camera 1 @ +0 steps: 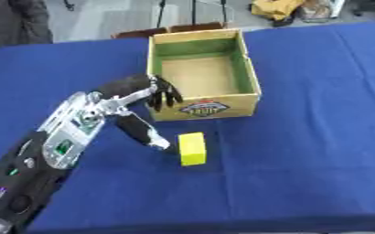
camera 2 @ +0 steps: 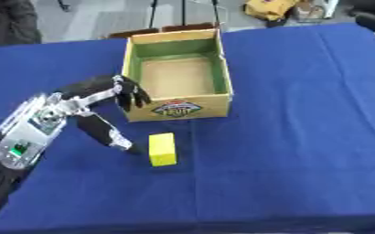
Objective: Pick up objects on the table and place them in the box.
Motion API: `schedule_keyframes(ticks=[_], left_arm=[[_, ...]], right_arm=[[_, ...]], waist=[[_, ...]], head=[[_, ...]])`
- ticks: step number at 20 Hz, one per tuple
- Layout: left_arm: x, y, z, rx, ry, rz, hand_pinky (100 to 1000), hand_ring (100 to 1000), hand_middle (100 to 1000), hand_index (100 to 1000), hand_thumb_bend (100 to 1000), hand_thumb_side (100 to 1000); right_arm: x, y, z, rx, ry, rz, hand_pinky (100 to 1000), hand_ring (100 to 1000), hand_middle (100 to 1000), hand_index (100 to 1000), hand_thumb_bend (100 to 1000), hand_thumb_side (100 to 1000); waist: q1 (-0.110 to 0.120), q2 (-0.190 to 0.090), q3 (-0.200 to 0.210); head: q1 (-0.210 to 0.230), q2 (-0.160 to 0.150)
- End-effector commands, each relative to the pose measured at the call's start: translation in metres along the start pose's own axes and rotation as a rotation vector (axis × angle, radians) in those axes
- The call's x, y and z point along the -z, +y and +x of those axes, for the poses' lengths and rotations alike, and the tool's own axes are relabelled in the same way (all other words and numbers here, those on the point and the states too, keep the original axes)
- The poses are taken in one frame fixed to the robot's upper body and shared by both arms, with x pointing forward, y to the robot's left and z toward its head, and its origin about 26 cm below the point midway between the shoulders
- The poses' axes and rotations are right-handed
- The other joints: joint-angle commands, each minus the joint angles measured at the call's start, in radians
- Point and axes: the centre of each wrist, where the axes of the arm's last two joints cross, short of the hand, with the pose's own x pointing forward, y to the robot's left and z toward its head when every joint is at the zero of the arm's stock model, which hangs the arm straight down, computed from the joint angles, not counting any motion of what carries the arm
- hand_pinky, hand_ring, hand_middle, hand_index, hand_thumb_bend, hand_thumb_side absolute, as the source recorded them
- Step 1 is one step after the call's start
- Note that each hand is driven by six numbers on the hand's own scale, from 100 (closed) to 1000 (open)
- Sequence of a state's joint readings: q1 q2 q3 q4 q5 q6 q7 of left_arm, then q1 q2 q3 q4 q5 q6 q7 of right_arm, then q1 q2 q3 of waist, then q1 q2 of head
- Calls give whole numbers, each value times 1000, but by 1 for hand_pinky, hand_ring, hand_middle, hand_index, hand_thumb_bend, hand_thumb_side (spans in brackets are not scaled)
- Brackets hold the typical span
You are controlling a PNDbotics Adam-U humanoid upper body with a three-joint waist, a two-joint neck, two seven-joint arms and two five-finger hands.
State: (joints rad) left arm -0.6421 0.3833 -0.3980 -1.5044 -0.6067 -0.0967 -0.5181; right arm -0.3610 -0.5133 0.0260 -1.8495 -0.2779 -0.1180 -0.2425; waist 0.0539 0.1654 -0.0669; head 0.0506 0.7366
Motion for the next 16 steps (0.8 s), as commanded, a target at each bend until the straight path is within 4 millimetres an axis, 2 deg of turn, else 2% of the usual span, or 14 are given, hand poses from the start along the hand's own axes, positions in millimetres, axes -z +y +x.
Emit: schedule_keyframes(ticks=[1,16], left_arm=[[5,4,2,42,-6,-10,540,509,564,758,850,526],[28,-15,4,61,-15,-78,532,506,561,756,838,506]], right_arm=[[6,-1,6,-3,-25,9,802,787,803,918,100,999],[6,0,6,4,-24,16,802,788,803,919,100,1000]], waist=[[-5,-18,-1],[-8,-16,-5]], head=[[2,-7],[13,-7]])
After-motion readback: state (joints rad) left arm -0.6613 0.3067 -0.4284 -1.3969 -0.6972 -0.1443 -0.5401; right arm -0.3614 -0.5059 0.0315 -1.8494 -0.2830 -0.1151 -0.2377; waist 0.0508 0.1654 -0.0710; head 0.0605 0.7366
